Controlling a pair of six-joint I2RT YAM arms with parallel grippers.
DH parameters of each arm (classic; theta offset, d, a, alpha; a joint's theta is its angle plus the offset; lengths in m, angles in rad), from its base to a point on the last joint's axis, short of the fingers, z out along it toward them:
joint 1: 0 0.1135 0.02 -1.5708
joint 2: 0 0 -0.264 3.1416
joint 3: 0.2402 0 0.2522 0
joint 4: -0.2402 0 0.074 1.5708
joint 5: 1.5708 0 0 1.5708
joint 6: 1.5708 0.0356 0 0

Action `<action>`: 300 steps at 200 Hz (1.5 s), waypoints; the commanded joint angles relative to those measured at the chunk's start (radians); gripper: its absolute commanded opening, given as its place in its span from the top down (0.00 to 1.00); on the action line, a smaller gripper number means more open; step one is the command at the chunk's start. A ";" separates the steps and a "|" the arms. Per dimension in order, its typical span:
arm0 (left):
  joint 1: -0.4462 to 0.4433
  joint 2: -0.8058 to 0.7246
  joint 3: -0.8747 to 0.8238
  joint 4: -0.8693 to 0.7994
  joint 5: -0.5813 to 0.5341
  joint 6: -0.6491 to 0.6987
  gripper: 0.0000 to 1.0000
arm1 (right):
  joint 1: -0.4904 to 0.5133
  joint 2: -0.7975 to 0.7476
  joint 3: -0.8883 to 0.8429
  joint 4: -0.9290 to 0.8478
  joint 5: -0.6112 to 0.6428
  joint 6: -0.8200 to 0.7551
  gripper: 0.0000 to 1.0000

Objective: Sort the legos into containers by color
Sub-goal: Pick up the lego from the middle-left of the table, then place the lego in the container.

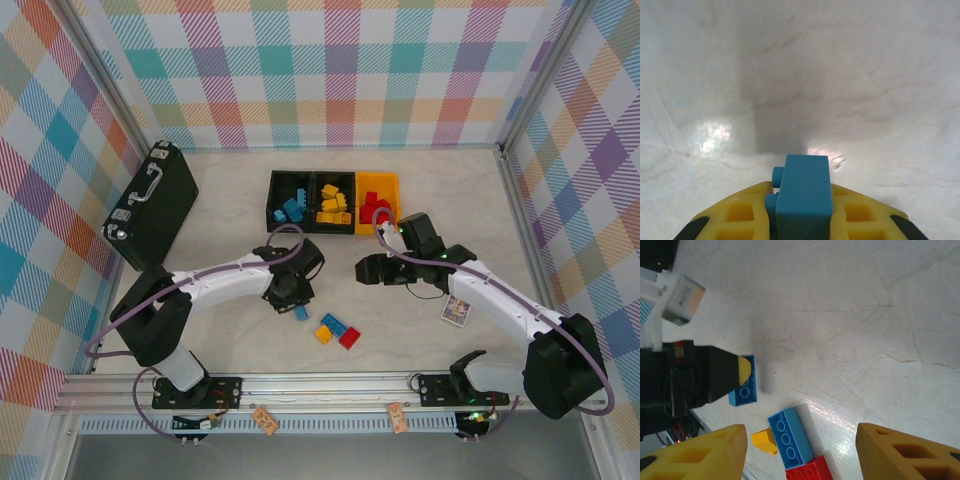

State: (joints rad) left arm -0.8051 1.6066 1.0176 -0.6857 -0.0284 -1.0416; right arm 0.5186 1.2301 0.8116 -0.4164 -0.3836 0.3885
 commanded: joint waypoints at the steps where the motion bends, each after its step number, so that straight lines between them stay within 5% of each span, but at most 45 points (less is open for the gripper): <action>1: 0.046 -0.014 0.079 -0.070 -0.086 0.085 0.89 | 0.006 0.008 0.006 0.033 -0.017 0.021 0.40; 69: 0.220 0.040 0.300 -0.107 -0.147 0.291 0.90 | 0.006 0.076 0.096 0.052 0.002 0.057 0.41; 140: 0.372 0.289 0.671 -0.172 -0.158 0.502 0.89 | 0.006 0.144 0.174 0.056 0.055 0.101 0.41; 241: 0.407 0.811 1.412 -0.384 -0.303 0.727 0.86 | 0.006 0.172 0.184 0.047 0.072 0.115 0.41; 300: 0.406 0.873 1.452 -0.347 -0.360 0.802 0.83 | 0.006 0.199 0.197 0.049 0.066 0.114 0.41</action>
State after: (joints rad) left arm -0.4088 2.4630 2.4321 -1.0050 -0.3405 -0.2958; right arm 0.5186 1.4101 0.9756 -0.3782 -0.3145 0.4938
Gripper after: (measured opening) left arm 0.208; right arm 0.594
